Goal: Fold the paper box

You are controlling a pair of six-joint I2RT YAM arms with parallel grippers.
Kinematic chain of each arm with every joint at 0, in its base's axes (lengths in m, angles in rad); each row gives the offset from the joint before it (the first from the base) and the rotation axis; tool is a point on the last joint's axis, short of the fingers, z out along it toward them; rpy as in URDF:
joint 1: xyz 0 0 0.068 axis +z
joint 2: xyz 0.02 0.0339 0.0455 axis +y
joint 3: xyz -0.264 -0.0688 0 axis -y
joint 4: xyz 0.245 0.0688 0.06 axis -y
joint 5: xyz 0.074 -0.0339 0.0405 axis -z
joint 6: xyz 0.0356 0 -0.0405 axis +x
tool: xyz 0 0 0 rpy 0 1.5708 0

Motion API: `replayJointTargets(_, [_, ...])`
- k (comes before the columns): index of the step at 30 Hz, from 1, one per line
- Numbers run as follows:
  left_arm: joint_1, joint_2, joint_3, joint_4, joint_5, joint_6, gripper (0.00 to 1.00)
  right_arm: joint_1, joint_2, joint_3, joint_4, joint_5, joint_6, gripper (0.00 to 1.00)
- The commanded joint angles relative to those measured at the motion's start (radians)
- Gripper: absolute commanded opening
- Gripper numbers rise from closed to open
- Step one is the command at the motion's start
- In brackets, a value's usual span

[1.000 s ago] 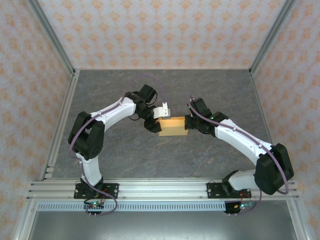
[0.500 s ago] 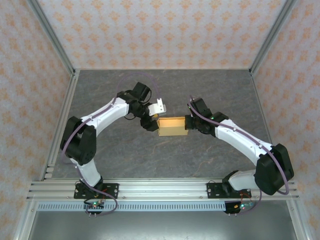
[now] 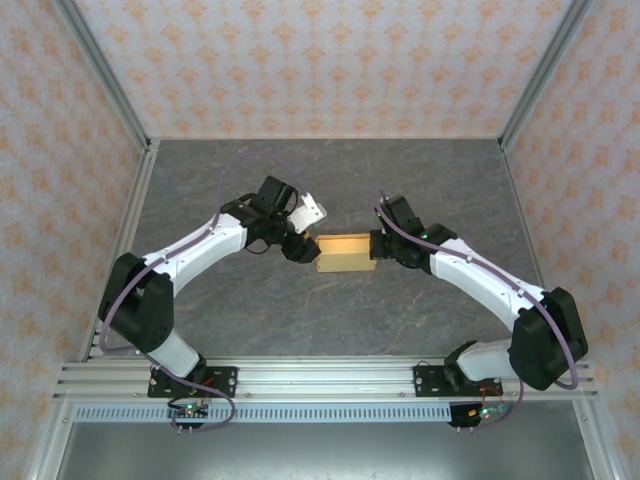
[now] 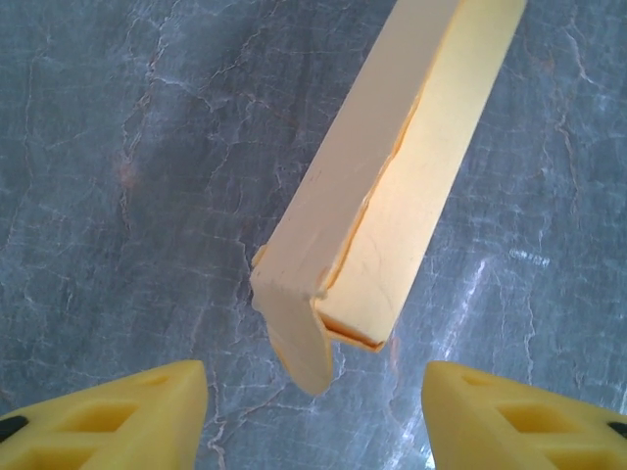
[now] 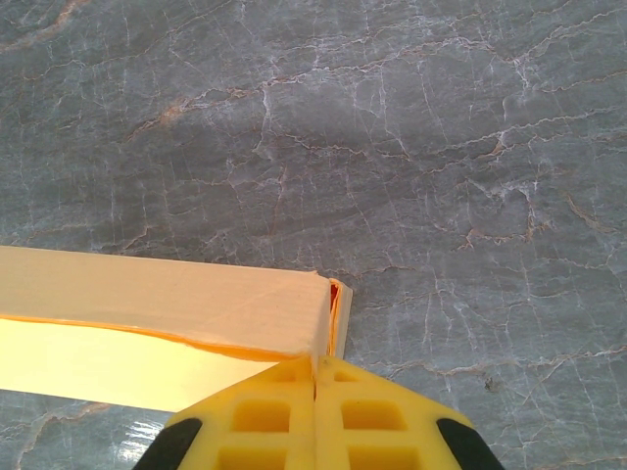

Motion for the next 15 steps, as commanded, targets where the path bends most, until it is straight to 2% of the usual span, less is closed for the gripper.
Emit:
replayJointTargets(1, [-0.031,-0.007,0.006,0.028,-0.074,-0.082,0.52,0.008,-0.014,-0.001,-0.035,0.021,-0.016,0.03])
replayJointTargets(3, [-0.041,0.006,0.027,0.006,-0.097,-0.087,0.45,0.009,-0.015,-0.003,-0.036,0.021,-0.016,0.03])
replayJointTargets(15, [-0.057,0.022,0.057,-0.014,-0.149,-0.089,0.20,0.009,-0.019,-0.009,-0.032,0.017,-0.015,0.03])
